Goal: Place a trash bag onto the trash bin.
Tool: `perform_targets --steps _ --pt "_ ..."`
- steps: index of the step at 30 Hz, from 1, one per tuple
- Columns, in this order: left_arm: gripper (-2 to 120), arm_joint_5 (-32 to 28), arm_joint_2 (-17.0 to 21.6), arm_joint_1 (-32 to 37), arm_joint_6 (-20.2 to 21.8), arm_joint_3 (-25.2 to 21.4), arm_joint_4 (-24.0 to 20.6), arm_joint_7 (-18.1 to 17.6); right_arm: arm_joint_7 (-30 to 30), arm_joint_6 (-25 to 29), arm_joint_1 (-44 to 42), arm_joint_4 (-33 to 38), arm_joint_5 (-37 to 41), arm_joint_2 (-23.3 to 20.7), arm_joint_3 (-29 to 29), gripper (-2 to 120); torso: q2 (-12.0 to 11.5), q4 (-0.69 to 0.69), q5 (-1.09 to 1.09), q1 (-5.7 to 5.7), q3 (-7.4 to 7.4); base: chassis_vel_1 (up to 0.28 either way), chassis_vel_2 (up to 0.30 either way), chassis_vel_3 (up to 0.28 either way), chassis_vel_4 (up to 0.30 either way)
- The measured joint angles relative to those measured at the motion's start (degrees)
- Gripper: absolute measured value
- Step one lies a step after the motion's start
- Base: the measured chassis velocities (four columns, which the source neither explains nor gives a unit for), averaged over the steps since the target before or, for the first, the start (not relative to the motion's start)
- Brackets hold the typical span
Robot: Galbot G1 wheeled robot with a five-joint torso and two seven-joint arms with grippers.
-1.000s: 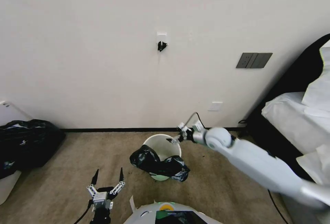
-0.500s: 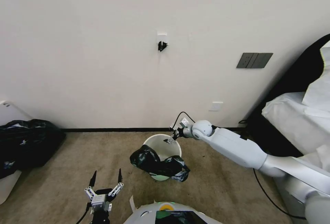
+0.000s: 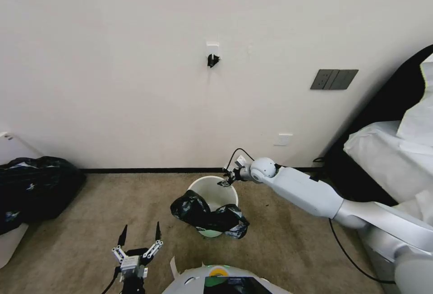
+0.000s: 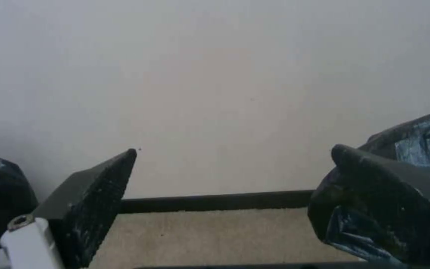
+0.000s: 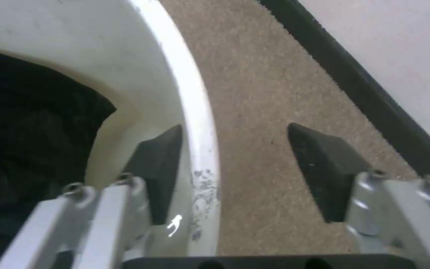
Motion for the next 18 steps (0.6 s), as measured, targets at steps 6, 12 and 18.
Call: perform_targets --steps 6,12,18 --pt "100 0.03 -0.12 -0.07 0.09 0.03 -0.02 -0.01 1.18 -0.16 -0.80 0.55 1.61 0.58 0.32 30 0.00 0.01 0.01 0.00 0.00 0.000 0.000 0.000 0.000" --pt "100 -0.03 0.03 -0.03 0.14 -0.25 -0.30 -0.16 1.83 -0.15 -1.29 1.33 2.72 0.50 0.71 7 0.00 0.00 0.02 0.00 0.00 0.000 0.000 0.000 0.000" --pt "100 -0.83 0.24 -0.32 0.31 -0.42 -0.15 -0.21 3.27 -0.22 -1.54 2.42 4.01 0.18 1.07 7 0.00 0.00 0.01 0.00 0.00 0.000 0.000 0.000 0.000"
